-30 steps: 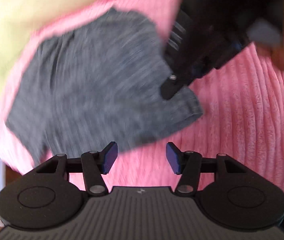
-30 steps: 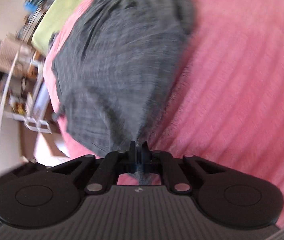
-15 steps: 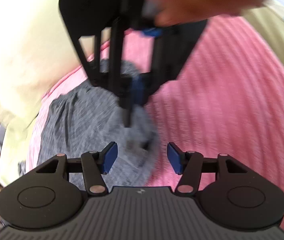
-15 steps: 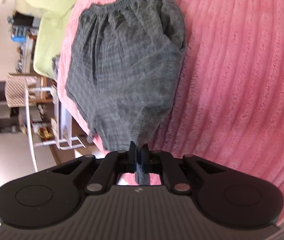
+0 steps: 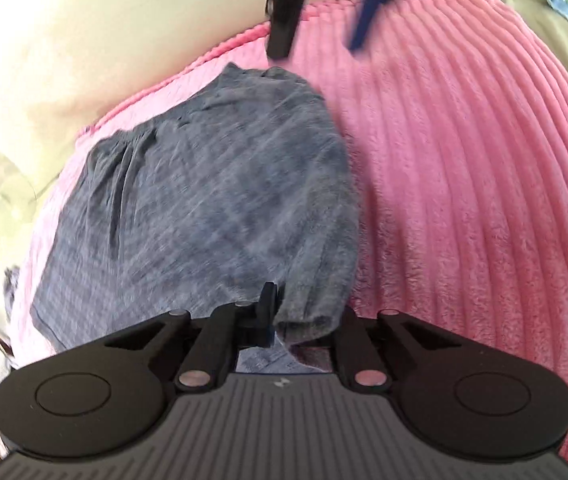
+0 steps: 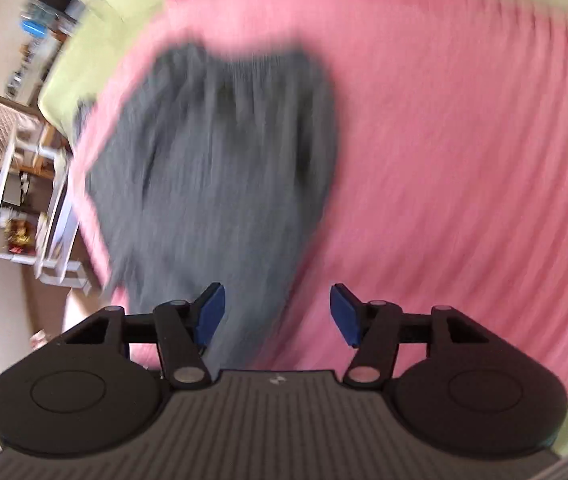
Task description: Fold clothes
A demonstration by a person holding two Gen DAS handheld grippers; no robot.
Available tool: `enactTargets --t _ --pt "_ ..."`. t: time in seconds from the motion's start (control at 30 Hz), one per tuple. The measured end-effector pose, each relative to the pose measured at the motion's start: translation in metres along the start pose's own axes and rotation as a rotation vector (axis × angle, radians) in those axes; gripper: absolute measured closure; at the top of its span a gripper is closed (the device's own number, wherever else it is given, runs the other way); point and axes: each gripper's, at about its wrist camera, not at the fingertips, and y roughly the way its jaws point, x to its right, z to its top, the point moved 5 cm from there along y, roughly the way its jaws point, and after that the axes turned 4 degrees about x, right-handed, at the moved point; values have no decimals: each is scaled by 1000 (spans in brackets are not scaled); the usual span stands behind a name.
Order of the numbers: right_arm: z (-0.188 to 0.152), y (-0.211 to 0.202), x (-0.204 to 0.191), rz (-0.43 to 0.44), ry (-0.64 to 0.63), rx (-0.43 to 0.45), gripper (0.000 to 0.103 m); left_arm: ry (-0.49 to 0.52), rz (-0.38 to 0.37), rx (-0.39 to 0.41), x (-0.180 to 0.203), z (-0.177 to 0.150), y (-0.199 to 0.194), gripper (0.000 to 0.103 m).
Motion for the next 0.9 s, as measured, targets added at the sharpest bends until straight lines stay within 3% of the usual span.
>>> enactTargets --t 0.2,0.27,0.37,0.53,0.6,0.67,0.7,0.9 --pt "5 43 -8 -91 -1184 3 57 -106 -18 -32 -13 3 5 93" --pt "-7 57 -2 -56 -1443 -63 62 -147 -22 -47 -19 2 7 91" --pt "-15 77 -7 9 -1742 -33 62 -183 -23 -63 -22 1 11 89" --pt "-16 95 -12 139 -2079 50 52 -228 -27 -72 -25 0 9 88" --pt "-20 104 -15 198 -2193 43 54 -254 -35 -80 -27 -2 9 88" --pt "-21 104 -12 262 -2236 -32 76 -266 -42 -84 -28 -4 9 89" --pt "-19 104 -11 267 -2235 -55 97 -270 -46 -84 -28 -4 9 91" --pt "5 91 -39 280 -2129 -77 99 -356 -72 -75 -56 -2 -5 95"
